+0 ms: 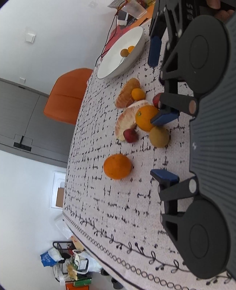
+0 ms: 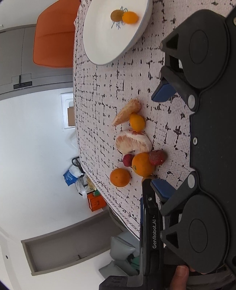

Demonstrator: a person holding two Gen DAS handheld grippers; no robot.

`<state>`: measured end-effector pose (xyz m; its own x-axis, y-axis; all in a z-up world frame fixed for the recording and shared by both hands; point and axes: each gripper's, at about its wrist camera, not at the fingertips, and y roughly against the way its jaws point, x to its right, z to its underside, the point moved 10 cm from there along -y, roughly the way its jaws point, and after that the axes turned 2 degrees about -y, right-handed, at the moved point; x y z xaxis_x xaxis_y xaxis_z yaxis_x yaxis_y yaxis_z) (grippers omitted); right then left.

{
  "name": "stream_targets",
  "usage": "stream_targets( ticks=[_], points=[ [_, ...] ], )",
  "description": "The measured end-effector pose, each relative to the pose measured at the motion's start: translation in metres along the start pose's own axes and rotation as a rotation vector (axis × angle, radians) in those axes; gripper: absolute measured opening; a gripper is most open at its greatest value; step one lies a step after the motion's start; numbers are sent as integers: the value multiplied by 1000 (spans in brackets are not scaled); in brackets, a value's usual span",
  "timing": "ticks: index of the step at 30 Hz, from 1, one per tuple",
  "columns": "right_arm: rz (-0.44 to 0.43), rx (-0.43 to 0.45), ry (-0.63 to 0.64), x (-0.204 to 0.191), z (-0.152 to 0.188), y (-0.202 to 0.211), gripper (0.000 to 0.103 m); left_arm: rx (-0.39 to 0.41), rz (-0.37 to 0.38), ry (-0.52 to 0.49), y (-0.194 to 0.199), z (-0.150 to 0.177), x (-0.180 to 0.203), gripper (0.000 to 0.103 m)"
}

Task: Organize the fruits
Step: 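Move both open tools back to the fruit cluster, then grasp the kiwi with the left tool while the right tool grasps a red fruit, then carry the kiwi and red fruit over the white bowl with both tools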

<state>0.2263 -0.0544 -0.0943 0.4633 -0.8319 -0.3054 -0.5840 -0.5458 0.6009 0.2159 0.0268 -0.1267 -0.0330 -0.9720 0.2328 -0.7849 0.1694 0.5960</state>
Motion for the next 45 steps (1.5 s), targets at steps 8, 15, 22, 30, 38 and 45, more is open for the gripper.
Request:
stream_targets(
  ticks=[8, 15, 22, 30, 38, 45],
  points=[
    [-5, -30, 16, -11, 1, -13, 76, 6, 56, -13, -1, -1, 2, 25],
    [-15, -50, 33, -20, 2, -29, 61, 13, 31, 5, 8, -2, -12, 25],
    [-15, -54, 64, -26, 3, -29, 20, 23, 23, 6, 13, -7, -13, 25],
    [2, -21, 34, -8, 5, -4, 20, 25, 36, -53, 11, -14, 6, 25],
    [34, 38, 1, 18, -7, 22, 20, 37, 67, -116, 8, -25, 36, 25],
    [76, 79, -18, 44, -12, 42, 20, 41, 97, -155, -1, -34, 65, 25]
  ],
)
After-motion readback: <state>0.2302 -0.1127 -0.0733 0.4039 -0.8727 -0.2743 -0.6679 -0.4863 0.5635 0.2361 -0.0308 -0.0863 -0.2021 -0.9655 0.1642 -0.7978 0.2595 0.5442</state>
